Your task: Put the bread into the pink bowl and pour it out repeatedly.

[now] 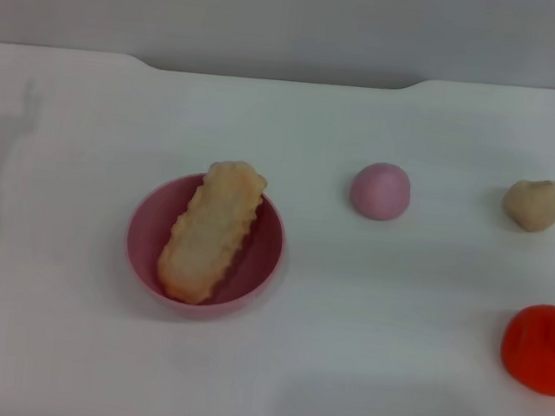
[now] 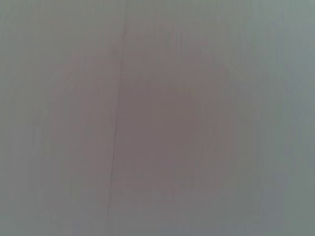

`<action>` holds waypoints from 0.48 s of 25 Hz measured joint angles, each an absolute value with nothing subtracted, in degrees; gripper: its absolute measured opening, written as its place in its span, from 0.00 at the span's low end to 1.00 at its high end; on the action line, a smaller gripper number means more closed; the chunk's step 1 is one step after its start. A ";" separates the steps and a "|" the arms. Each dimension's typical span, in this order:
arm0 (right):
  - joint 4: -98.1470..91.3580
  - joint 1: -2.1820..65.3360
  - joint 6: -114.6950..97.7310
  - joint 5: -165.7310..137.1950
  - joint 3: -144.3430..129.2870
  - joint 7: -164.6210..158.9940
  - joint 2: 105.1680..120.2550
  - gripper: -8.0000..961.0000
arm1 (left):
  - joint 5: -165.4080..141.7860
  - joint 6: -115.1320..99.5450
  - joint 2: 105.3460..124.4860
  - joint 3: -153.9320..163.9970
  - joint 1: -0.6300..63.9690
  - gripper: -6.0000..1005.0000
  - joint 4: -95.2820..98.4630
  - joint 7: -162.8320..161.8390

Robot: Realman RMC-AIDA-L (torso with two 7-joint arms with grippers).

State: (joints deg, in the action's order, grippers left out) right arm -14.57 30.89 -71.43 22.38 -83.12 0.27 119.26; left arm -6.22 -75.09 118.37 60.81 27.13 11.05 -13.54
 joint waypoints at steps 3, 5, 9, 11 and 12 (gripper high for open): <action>-14.24 30.89 -71.45 22.41 -83.12 0.27 119.27 0.51 | -6.24 -75.09 118.37 60.81 26.71 0.53 10.92 -13.54; -14.20 30.91 -71.46 22.43 -83.12 0.26 119.27 0.51 | -6.24 -75.09 118.37 60.81 26.59 0.53 10.90 -13.54; -14.16 30.99 -71.46 22.52 -83.12 0.27 119.25 0.51 | -6.24 -75.09 118.44 60.84 26.36 0.53 10.89 -13.54; -14.15 31.03 -71.46 22.52 -83.12 0.27 119.21 0.51 | -6.24 -75.08 118.45 60.91 26.36 0.53 10.89 -13.54; -14.14 31.03 -71.46 22.52 -83.12 0.26 119.21 0.51 | -6.23 -75.08 118.46 61.17 26.35 0.53 10.89 -13.54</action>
State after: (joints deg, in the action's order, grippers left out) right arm -14.14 31.03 -71.46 22.52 -83.12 0.26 119.21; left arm -6.23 -75.08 118.46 61.17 26.35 10.89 -13.54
